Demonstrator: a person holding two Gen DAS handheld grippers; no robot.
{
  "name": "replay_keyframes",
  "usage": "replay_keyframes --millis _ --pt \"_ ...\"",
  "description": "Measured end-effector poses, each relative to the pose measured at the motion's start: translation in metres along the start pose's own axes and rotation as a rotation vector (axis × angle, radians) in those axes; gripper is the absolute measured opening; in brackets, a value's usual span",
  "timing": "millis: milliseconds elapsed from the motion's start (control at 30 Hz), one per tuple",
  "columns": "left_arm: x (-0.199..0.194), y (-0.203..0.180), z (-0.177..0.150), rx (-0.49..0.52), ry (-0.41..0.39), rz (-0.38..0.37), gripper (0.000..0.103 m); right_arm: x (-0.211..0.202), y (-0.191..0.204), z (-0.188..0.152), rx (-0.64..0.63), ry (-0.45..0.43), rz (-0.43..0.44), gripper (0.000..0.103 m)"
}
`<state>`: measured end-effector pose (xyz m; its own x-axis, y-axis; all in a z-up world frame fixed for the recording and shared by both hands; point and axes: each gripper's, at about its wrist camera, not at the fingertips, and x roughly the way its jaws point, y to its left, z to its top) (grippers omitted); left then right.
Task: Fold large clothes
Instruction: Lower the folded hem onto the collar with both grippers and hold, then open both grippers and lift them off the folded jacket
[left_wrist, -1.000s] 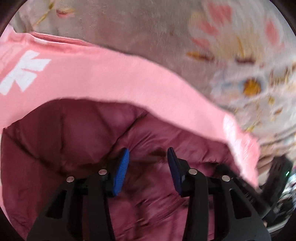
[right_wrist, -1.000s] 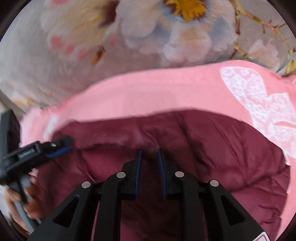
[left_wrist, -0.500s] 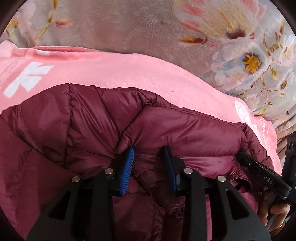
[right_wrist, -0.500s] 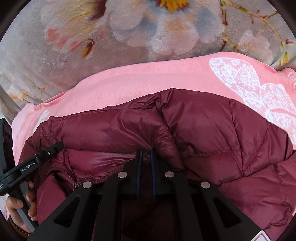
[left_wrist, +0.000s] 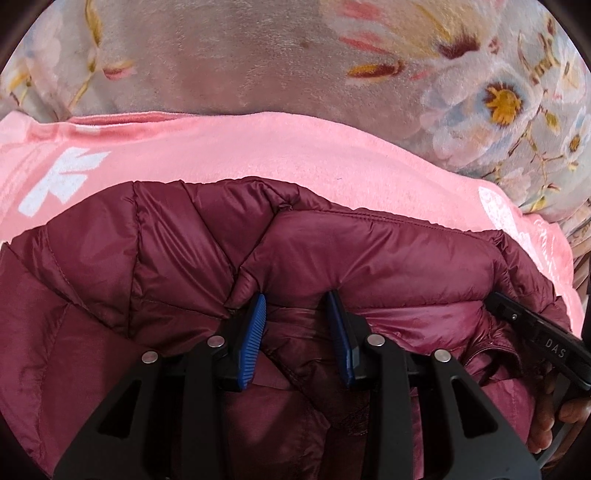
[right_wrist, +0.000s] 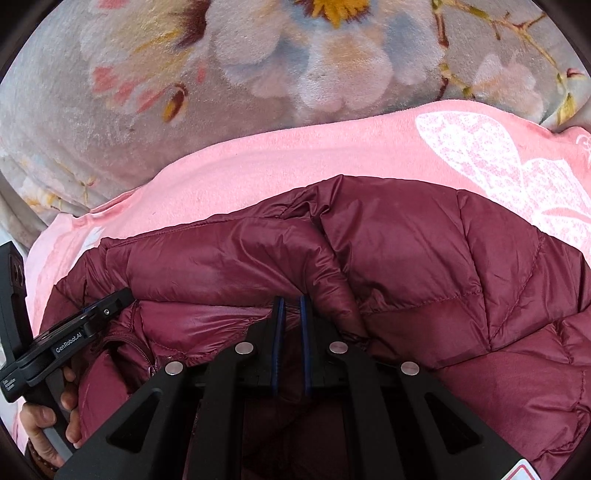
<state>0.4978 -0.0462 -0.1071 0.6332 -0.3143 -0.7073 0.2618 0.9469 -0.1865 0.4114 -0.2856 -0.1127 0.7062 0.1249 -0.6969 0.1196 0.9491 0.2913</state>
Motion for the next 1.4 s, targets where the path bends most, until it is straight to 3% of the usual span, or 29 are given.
replay_keyframes --millis 1000,1400 --pt "0.0004 -0.0019 0.0 0.021 0.01 0.026 0.033 -0.0003 0.0029 -0.0017 -0.02 -0.003 -0.025 0.004" --pt "0.0006 -0.0025 0.0013 0.034 0.012 0.039 0.034 0.0032 0.0094 0.0009 -0.068 -0.002 -0.078 0.004"
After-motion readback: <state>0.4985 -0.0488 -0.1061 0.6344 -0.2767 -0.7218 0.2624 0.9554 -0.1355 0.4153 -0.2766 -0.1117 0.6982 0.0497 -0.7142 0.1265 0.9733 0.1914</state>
